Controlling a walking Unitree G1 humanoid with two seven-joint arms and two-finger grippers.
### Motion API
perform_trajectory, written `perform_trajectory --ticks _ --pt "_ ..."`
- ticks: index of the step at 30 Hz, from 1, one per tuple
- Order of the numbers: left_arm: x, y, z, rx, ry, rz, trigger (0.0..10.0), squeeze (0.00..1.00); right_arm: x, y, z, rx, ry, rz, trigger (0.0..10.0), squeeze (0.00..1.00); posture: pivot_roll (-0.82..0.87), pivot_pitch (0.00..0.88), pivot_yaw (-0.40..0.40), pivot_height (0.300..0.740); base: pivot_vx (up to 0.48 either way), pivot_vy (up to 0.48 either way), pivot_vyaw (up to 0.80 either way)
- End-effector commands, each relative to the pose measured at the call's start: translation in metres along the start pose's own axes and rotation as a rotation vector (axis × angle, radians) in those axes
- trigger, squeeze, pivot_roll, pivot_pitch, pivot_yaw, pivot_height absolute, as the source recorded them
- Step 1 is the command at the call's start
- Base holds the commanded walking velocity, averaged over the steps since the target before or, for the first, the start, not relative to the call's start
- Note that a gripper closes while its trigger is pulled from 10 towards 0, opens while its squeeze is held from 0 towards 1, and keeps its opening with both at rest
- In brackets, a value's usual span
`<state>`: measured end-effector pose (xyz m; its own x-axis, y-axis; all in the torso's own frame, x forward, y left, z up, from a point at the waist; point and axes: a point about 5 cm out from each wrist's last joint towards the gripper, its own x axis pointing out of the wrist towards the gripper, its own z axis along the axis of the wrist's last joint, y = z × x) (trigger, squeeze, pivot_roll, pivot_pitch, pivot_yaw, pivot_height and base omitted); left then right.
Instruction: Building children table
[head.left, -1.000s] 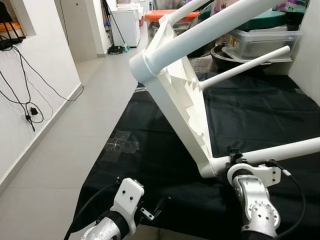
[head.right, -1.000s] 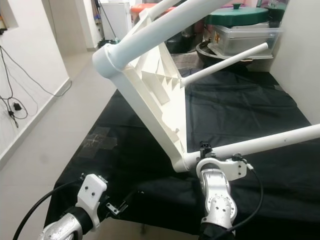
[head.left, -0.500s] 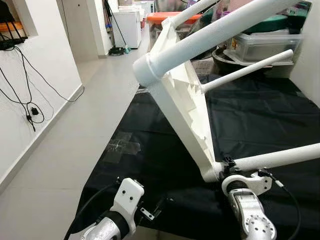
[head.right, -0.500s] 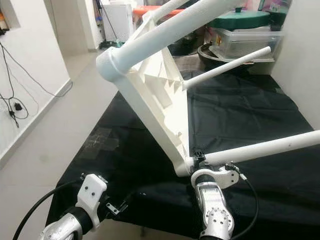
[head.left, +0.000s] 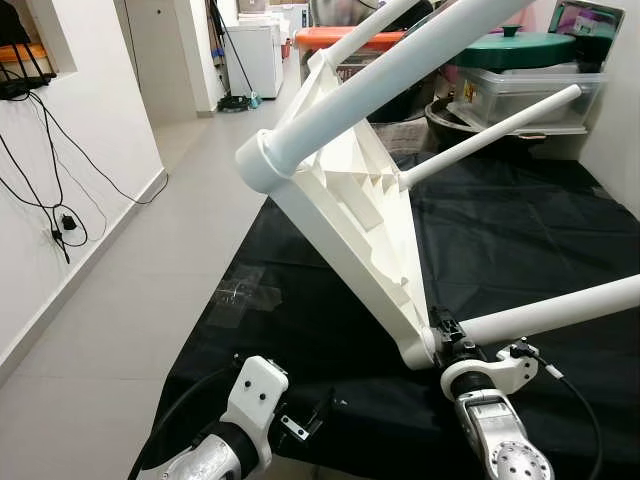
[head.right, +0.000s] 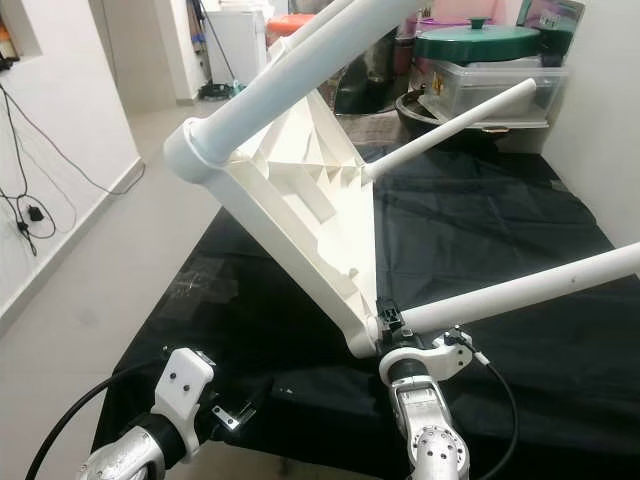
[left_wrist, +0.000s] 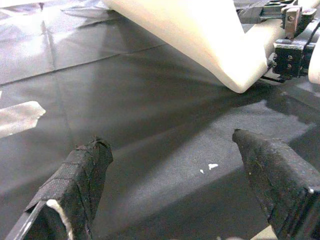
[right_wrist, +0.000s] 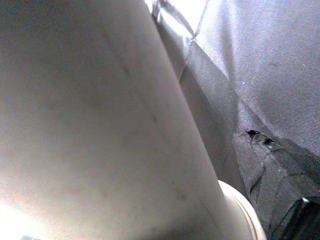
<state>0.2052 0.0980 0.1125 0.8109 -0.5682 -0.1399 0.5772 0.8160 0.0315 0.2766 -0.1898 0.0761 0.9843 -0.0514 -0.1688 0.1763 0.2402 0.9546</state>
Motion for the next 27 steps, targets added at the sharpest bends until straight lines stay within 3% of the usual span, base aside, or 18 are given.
perform_trajectory --ticks 1,3,6,7,8,11,13,14,15,17,18,19,20,21,22,24,27 --pt "-0.003 -0.001 0.003 0.035 0.002 -0.012 10.0 0.00 0.010 -0.033 0.044 0.189 -0.337 -0.655 10.0 0.00 0.19 0.000 0.000 0.740 0.000 0.000 0.00" --pt "-0.003 -0.001 0.003 0.037 0.002 -0.013 10.0 0.00 0.008 -0.041 0.055 0.157 -0.370 -0.680 10.0 0.00 0.19 0.000 0.000 0.740 0.000 0.000 0.00" --pt "-0.004 0.007 0.006 0.030 -0.010 0.052 10.0 0.00 0.006 -0.046 0.052 0.137 -0.358 -0.695 10.0 0.00 0.19 0.000 0.000 0.740 0.000 0.000 0.00" --pt "-0.006 0.018 0.007 0.038 -0.014 0.117 10.0 0.00 0.006 -0.046 0.052 0.134 -0.355 -0.690 10.0 0.00 0.19 0.000 0.000 0.740 0.000 0.000 0.00" --pt "-0.006 0.018 0.007 0.038 -0.014 0.117 10.0 0.00 0.006 -0.046 0.052 0.134 -0.355 -0.690 10.0 0.00 0.19 0.000 0.000 0.740 0.000 0.000 0.00" --pt "-0.010 0.050 0.009 0.060 -0.015 0.266 10.0 0.00 0.006 -0.045 0.054 0.135 -0.364 -0.693 10.0 0.00 0.18 0.000 0.000 0.740 0.000 0.000 0.00" --pt "-0.011 0.055 0.010 0.065 -0.015 0.287 10.0 0.00 0.006 -0.045 0.055 0.135 -0.367 -0.693 10.0 0.00 0.18 0.000 0.000 0.740 0.000 0.000 0.00" --pt "-0.010 0.066 0.025 0.166 -0.052 0.321 10.0 0.00 0.006 -0.044 0.057 0.135 -0.372 -0.693 10.0 0.00 0.18 0.000 0.000 0.740 0.000 0.000 0.00" --pt "-0.010 0.066 0.025 0.166 -0.052 0.321 10.0 0.00 0.006 -0.044 0.057 0.135 -0.372 -0.693 10.0 0.00 0.18 0.000 0.000 0.740 0.000 0.000 0.00" --pt "-0.005 0.087 0.067 0.433 -0.155 0.416 10.0 0.00 0.007 -0.044 0.057 0.127 -0.368 -0.685 10.0 0.00 0.18 0.000 0.000 0.740 0.000 0.000 0.00" --pt "-0.005 0.087 0.067 0.433 -0.155 0.416 10.0 0.00 0.007 -0.044 0.057 0.127 -0.368 -0.685 10.0 0.00 0.18 0.000 0.000 0.740 0.000 0.000 0.00" --pt "-0.006 0.099 0.082 0.528 -0.178 0.497 10.0 0.00 0.008 -0.044 0.056 0.129 -0.366 -0.687 10.0 0.00 0.18 0.000 0.000 0.740 0.000 0.000 0.00" --pt "-0.006 0.106 0.089 0.570 -0.184 0.550 10.0 0.00 0.008 -0.044 0.055 0.130 -0.365 -0.688 10.0 0.00 0.18 0.000 0.000 0.740 0.000 0.000 0.00" --pt "-0.010 0.124 0.090 0.564 -0.147 0.632 10.0 0.00 0.008 -0.044 0.054 0.130 -0.362 -0.690 10.0 0.00 0.18 0.000 0.000 0.740 0.000 0.000 0.00" --pt "-0.010 0.124 0.090 0.564 -0.147 0.632 10.0 0.00 0.008 -0.044 0.054 0.130 -0.362 -0.690 10.0 0.00 0.18 0.000 0.000 0.740 0.000 0.000 0.00" --pt "-0.017 0.148 0.087 0.554 -0.085 0.732 10.0 0.00 0.010 -0.042 0.052 0.124 -0.356 -0.680 10.0 0.00 0.18 0.000 0.000 0.740 0.000 0.000 0.00" --pt "-0.020 0.157 0.087 0.538 -0.098 0.701 10.0 0.00 0.011 -0.040 0.053 0.124 -0.358 -0.666 10.0 0.00 0.17 0.000 0.000 0.740 0.000 0.000 0.00"
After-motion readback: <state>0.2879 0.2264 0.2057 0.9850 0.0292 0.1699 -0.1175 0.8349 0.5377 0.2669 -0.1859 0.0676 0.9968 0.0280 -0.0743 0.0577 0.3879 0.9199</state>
